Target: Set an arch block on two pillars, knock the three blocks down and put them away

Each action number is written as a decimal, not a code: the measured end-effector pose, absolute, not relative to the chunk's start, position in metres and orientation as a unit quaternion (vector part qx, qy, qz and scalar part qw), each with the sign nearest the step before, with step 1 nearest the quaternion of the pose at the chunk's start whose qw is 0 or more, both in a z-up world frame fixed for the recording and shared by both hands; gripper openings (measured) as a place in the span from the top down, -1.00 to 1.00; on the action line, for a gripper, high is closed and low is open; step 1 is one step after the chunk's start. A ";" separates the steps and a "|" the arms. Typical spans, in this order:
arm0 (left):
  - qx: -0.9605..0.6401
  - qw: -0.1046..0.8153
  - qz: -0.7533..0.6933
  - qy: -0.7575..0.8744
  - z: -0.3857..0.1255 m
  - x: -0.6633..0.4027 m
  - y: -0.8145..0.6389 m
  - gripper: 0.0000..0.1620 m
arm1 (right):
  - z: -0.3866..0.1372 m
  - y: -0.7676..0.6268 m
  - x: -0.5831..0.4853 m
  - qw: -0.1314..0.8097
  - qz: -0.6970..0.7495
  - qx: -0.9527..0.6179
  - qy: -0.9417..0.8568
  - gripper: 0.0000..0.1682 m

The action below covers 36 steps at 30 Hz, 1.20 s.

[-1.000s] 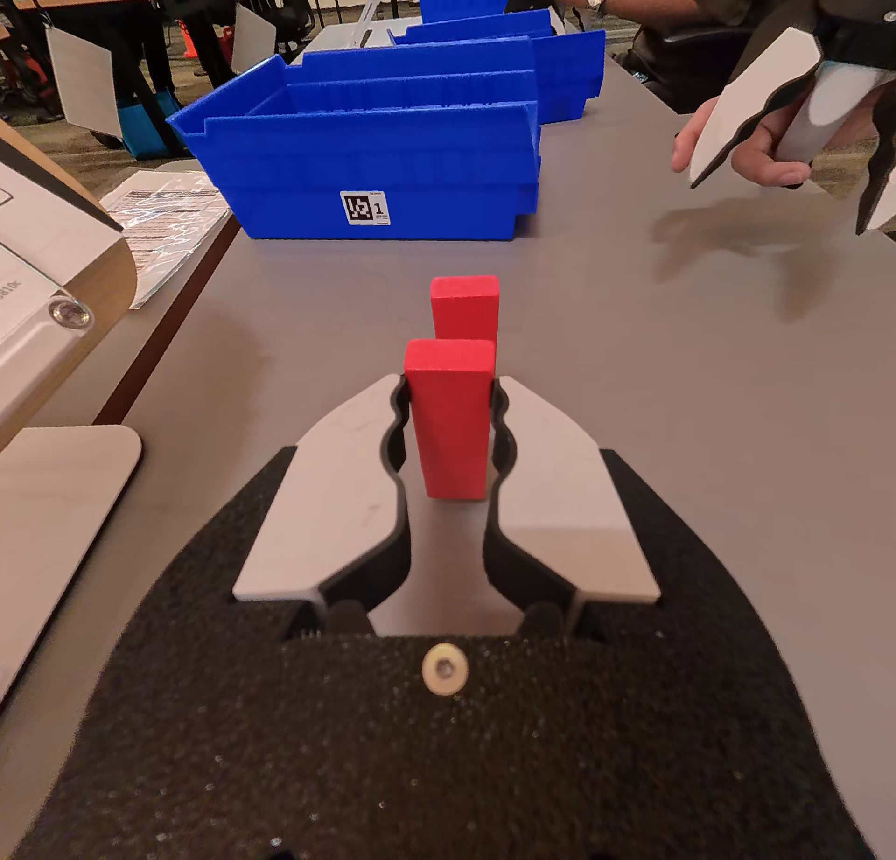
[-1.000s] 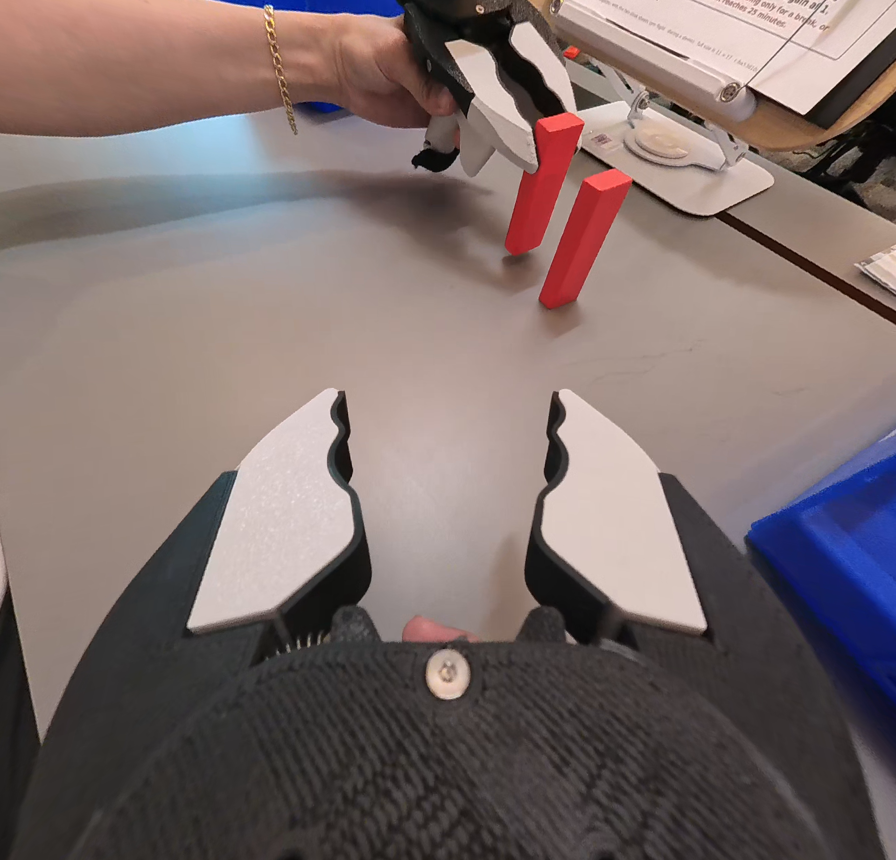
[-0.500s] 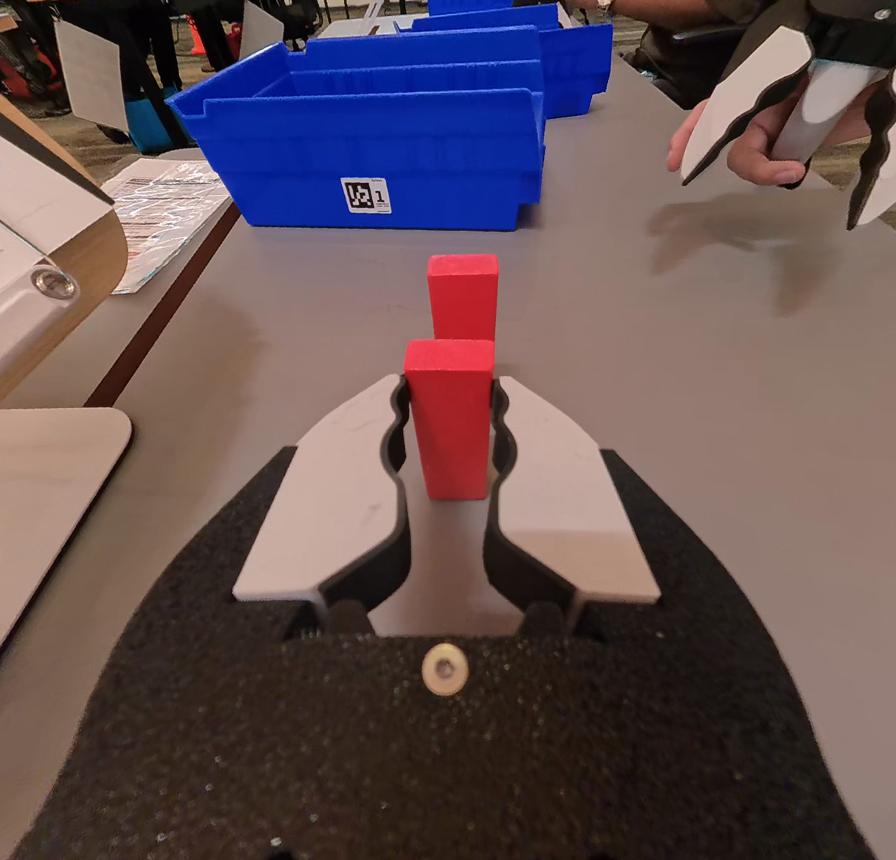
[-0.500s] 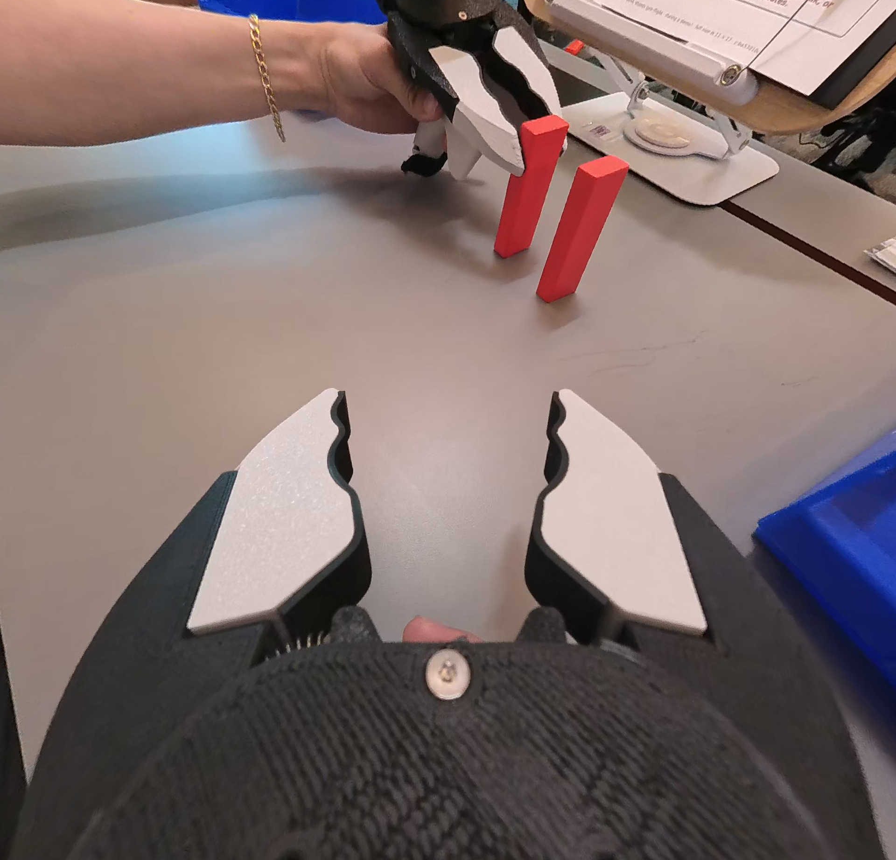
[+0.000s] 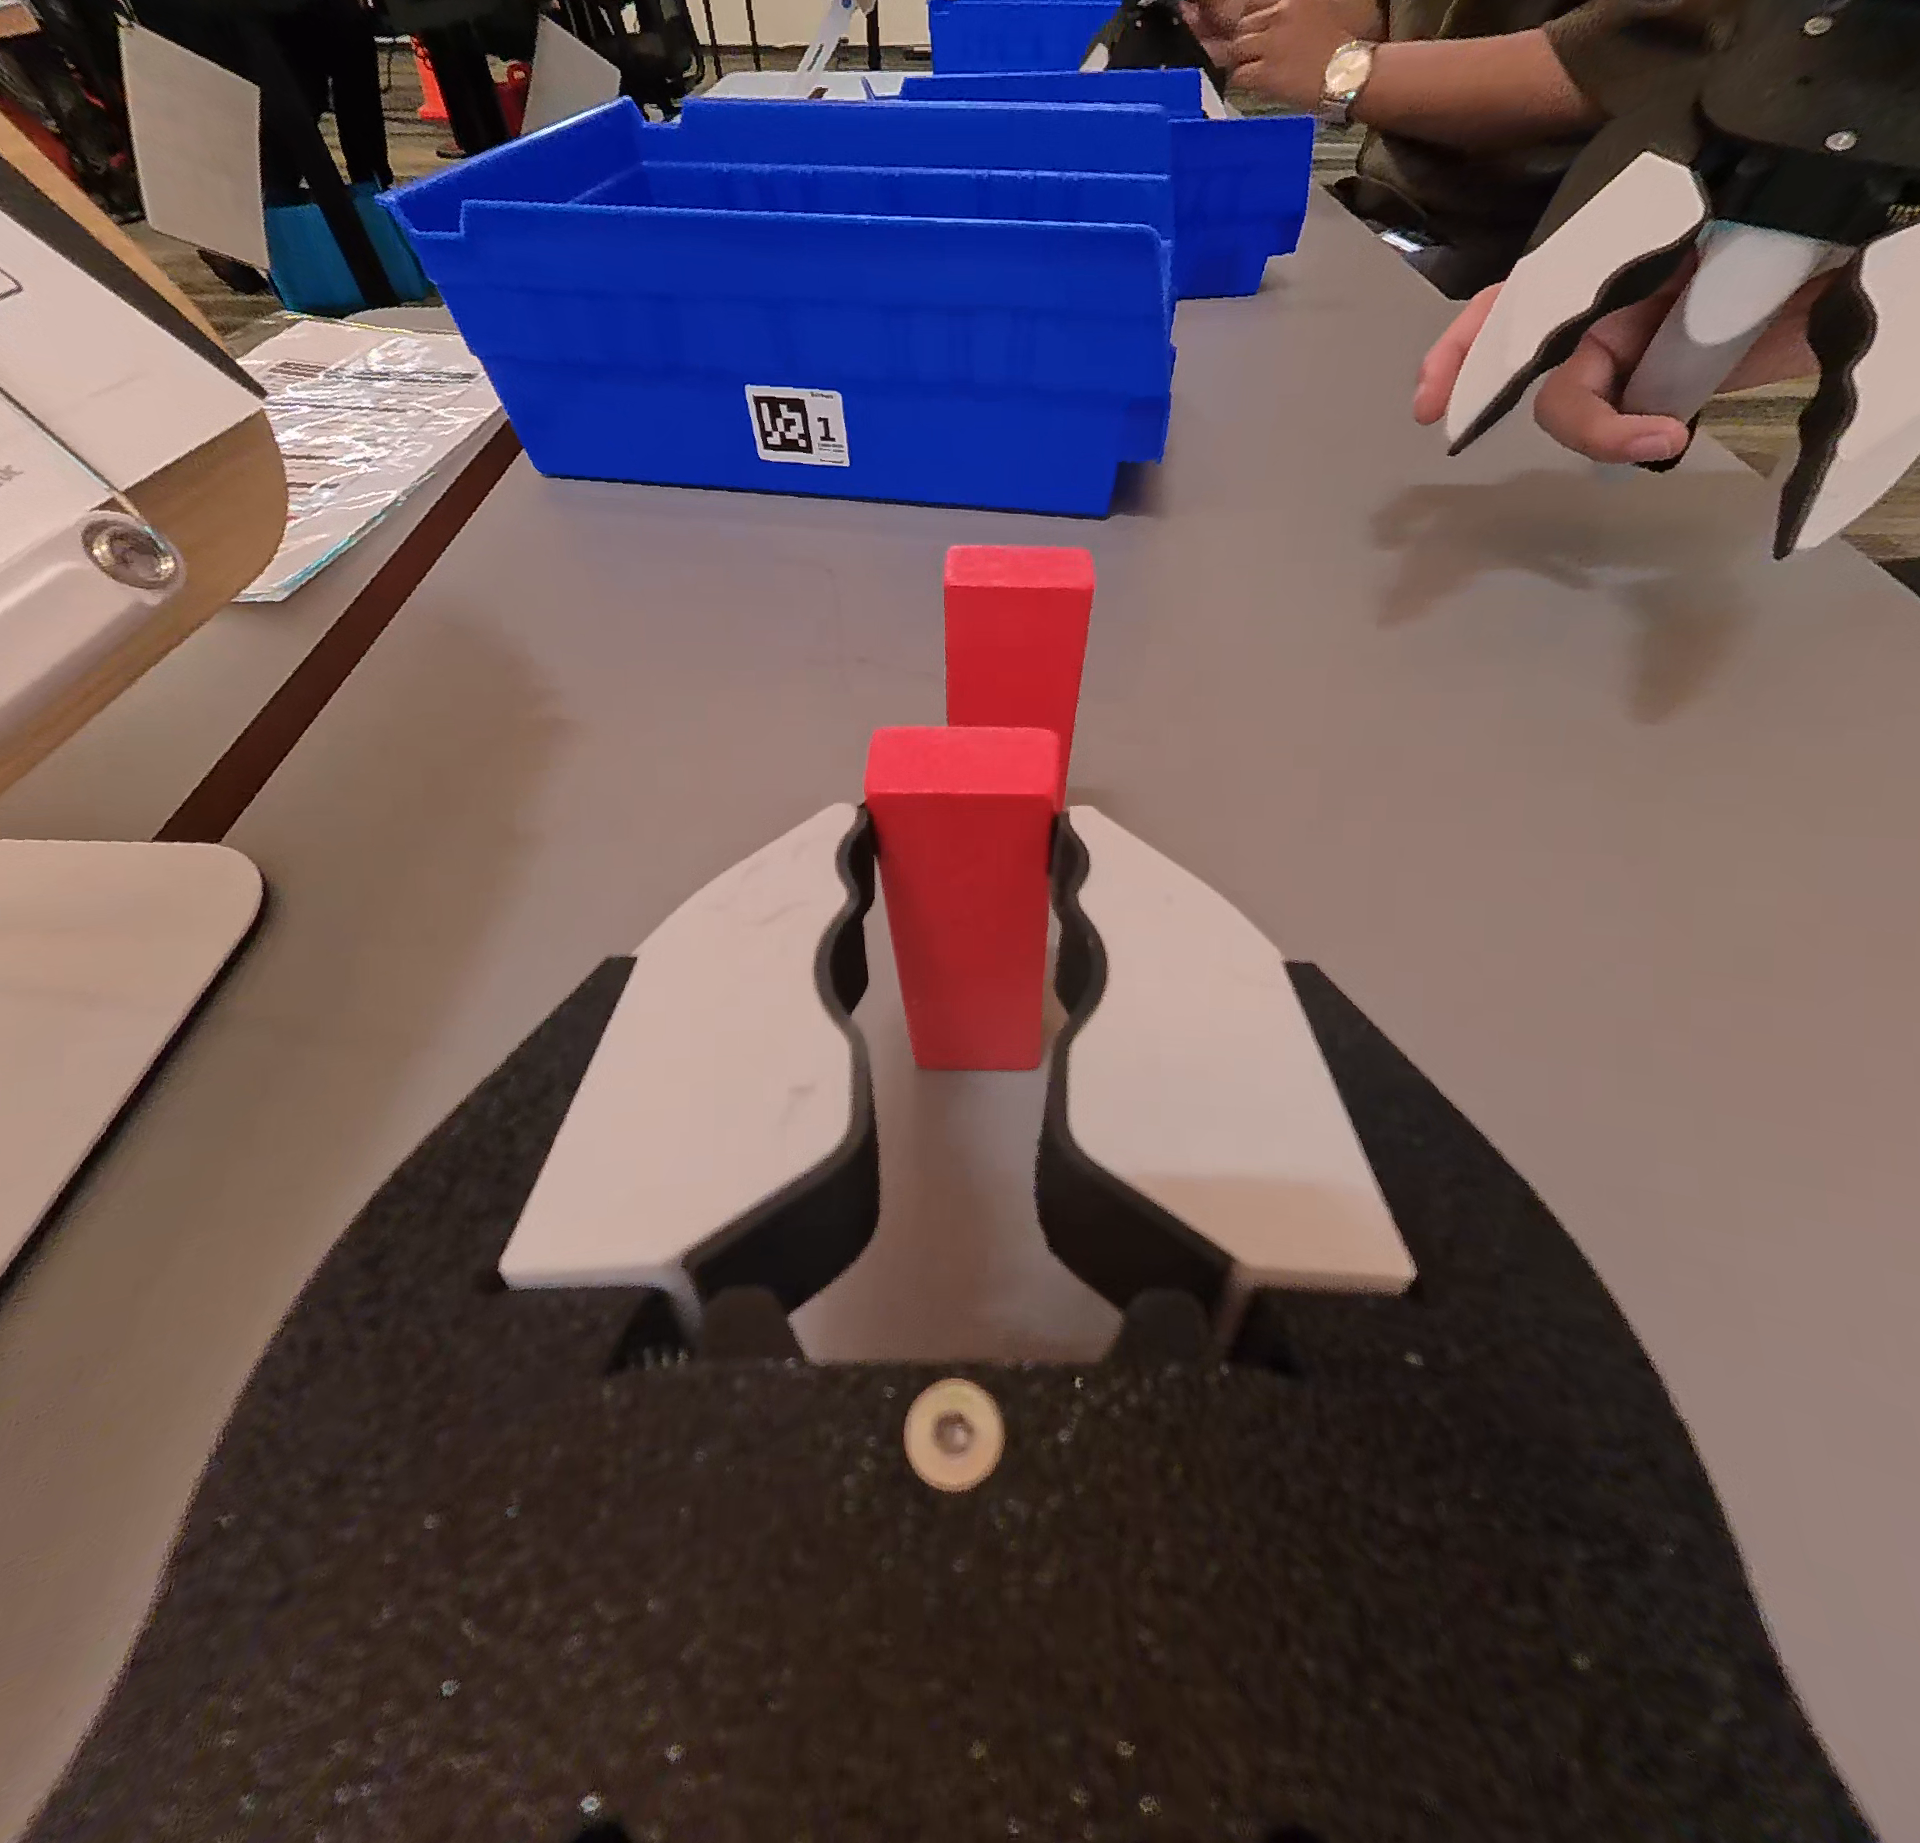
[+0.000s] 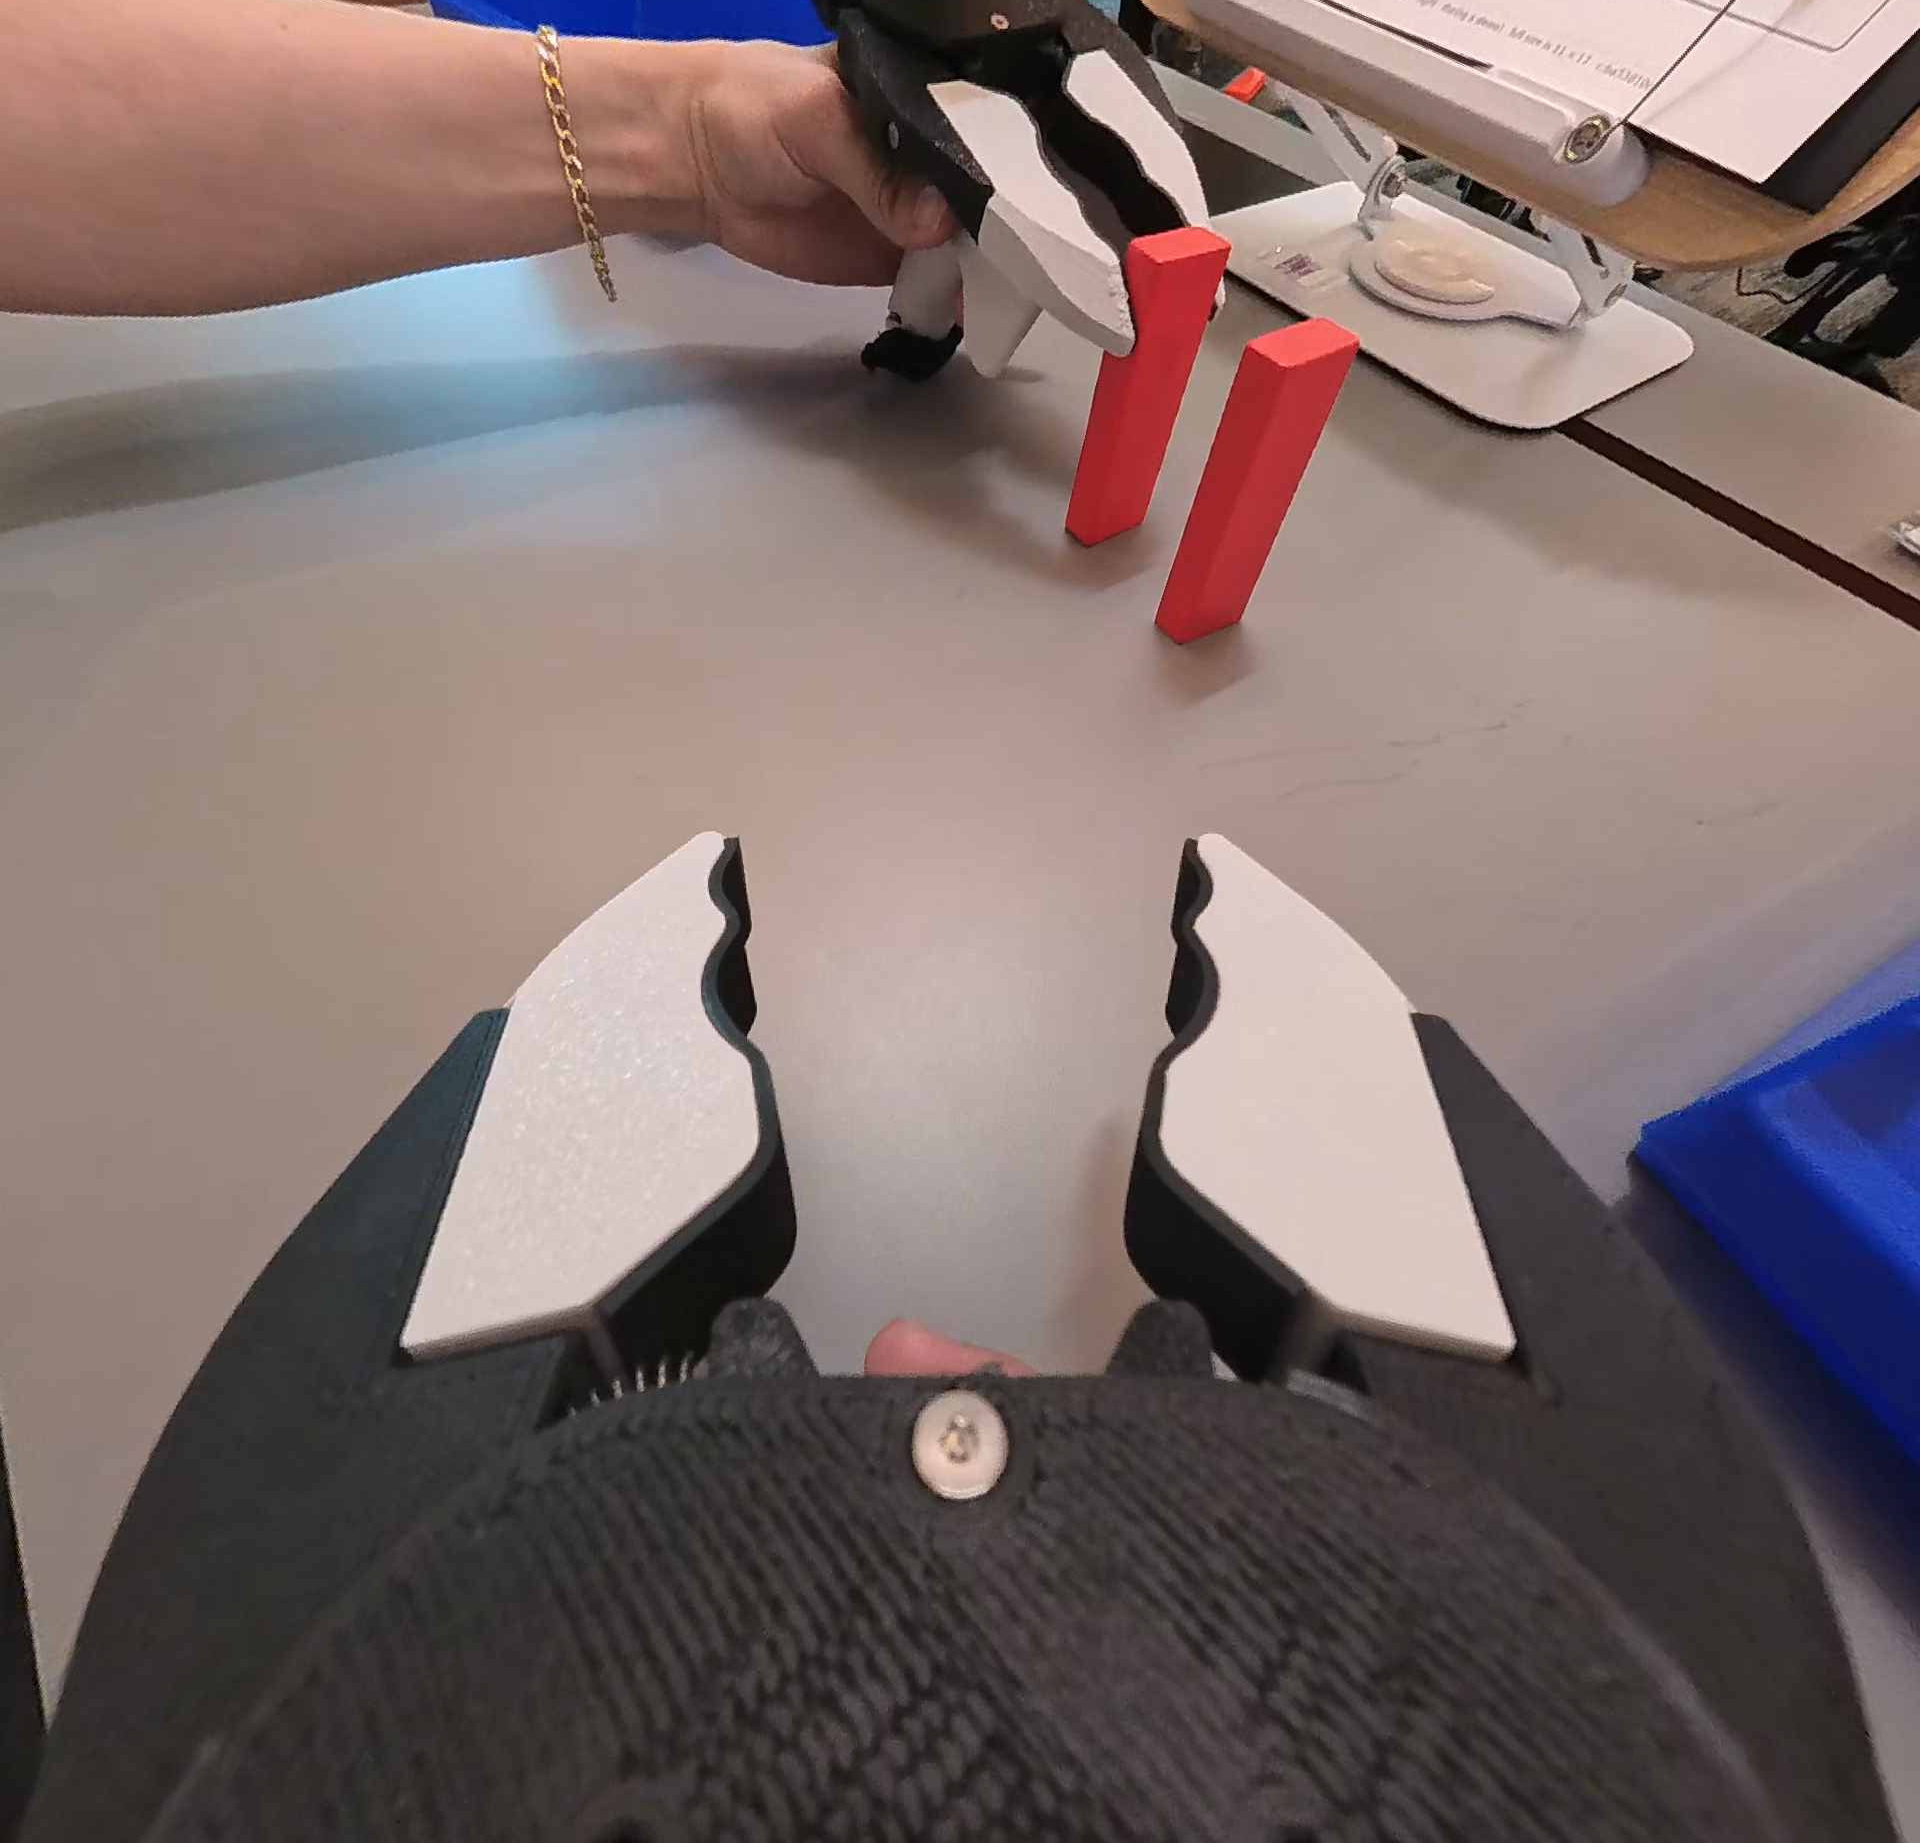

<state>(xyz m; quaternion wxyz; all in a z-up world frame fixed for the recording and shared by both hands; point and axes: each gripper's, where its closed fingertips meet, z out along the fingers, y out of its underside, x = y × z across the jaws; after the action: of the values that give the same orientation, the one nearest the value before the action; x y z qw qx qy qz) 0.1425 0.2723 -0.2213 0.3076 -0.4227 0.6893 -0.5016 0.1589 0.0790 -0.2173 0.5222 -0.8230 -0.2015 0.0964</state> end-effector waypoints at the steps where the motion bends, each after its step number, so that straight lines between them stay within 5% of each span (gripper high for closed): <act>1: -0.421 0.305 -0.502 0.691 -0.221 0.142 0.272 0.61 | -0.218 0.079 0.159 0.522 0.097 -0.823 -0.202 0.06; 26: -0.411 0.300 -0.511 0.693 -0.212 0.138 0.269 0.42 | -0.219 0.079 0.158 0.517 0.098 -0.825 -0.205 0.06; 36: -0.462 0.367 -0.492 0.640 -0.134 0.092 0.296 0.11 | -0.215 0.075 0.158 0.520 0.096 -0.823 -0.205 0.06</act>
<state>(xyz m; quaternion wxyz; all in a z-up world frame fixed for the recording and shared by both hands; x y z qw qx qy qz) 0.0915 0.2960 -0.1339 0.3672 -0.4623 0.6400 -0.4917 0.1582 0.0754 -0.2149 0.5204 -0.8233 -0.2052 0.0960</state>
